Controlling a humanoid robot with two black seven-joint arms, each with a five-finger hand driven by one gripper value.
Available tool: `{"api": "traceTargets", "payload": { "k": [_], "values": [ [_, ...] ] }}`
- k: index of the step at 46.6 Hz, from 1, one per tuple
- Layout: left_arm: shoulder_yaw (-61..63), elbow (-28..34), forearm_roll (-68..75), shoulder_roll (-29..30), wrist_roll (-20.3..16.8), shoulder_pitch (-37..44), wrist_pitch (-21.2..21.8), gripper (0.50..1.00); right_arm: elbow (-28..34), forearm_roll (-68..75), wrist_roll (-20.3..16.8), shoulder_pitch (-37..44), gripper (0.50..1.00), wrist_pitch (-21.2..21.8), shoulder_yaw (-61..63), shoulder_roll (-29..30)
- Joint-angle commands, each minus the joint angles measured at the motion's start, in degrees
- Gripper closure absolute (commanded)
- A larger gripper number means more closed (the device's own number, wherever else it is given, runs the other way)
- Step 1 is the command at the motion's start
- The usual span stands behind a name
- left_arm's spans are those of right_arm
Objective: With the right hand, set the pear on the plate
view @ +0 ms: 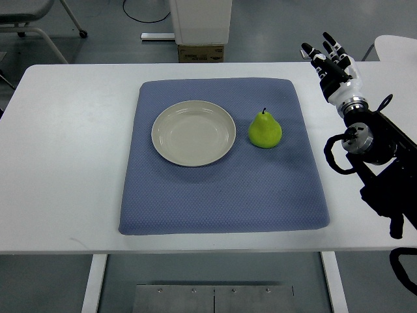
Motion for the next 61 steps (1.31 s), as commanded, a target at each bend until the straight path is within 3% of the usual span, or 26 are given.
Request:
{"api": "traceTargets", "payload": {
  "k": [1, 36, 48, 61],
  "values": [
    [0.1, 0.0, 0.0, 0.0, 0.0, 0.0, 0.0, 0.500, 0.0, 0.0, 0.0, 0.7, 0.500, -0.1, -1.3, 0.0],
    [0.0, 0.0, 0.0, 0.0, -0.1, 0.0, 0.0, 0.500, 0.0, 0.1, 1.2, -0.1, 0.500, 0.1, -2.9, -0.1],
    [0.0, 0.0, 0.0, 0.0, -0.1, 0.0, 0.1, 0.500, 0.1, 0.0, 1.5, -1.5, 0.500, 5.7, -7.9, -4.8],
    [0.0, 0.0, 0.0, 0.0, 0.0, 0.0, 0.0, 0.500, 0.7, -0.5, 11.6, 0.8, 0.502, 5.7, -25.6, -8.7]
  ]
}}
